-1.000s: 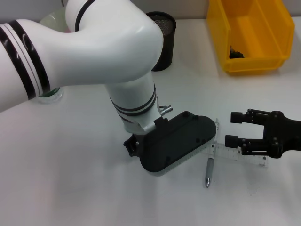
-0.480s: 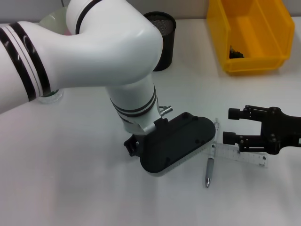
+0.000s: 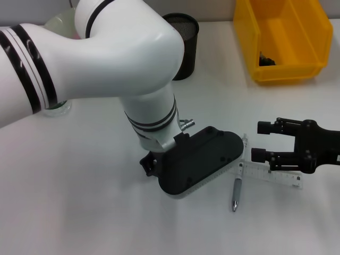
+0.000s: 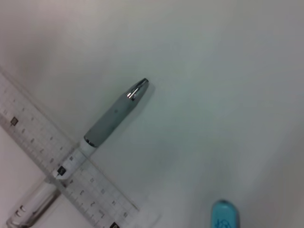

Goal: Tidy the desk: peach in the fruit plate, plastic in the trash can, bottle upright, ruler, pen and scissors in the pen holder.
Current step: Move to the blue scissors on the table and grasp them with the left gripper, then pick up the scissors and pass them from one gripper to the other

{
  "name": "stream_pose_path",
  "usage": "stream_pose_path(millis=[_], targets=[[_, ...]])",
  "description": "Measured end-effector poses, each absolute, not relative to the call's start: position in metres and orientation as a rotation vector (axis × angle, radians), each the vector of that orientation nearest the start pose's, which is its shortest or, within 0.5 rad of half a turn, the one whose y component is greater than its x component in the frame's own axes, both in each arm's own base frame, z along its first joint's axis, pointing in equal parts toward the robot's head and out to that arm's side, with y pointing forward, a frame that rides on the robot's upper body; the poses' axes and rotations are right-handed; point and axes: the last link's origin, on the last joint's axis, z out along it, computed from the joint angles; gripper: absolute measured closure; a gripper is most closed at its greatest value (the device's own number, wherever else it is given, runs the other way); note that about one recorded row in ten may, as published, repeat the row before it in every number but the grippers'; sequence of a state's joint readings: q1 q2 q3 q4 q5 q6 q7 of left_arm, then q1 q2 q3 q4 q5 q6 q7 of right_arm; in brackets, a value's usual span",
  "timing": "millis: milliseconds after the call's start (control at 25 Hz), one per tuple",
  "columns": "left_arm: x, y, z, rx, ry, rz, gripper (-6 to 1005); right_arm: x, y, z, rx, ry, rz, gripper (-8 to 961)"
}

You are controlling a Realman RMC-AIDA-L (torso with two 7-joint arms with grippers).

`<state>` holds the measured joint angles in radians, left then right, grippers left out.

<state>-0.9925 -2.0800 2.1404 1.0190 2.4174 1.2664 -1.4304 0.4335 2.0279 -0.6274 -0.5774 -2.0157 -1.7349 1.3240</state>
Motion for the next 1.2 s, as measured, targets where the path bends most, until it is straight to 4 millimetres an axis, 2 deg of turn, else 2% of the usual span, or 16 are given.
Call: stream_pose_path(millis=[240,440,800,1000,1120,1160,1200], targets=[[-0.112,0.329,-0.135,-2.707,1.726,1.055,712,0.293,0.283,0.013,-2.766,0.714,0.821,171],[-0.113,0.327,-0.136,-2.703,1.736,1.065,789,0.292,0.283,0.013,-2.767,0.711,0.821,171],[-0.112,0.327,-0.134,-2.716,1.703,1.072,782,0.293,0.284,0.015,-2.766,0.71,0.816,172],[-0.104,0.331,-0.128,-2.755,1.615,1.005,778,0.294,0.284,0.016,-2.766,0.709,0.812,172],[-0.098,0.336,-0.119,-2.814,1.504,0.908,776,0.294,0.284,0.017,-2.766,0.707,0.811,172],[-0.094,0.339,-0.113,-2.854,1.42,0.826,775,0.294,0.285,0.018,-2.765,0.705,0.809,172],[-0.094,0.339,-0.113,-2.854,1.42,0.826,774,0.294,0.285,0.018,-2.765,0.705,0.809,172]])
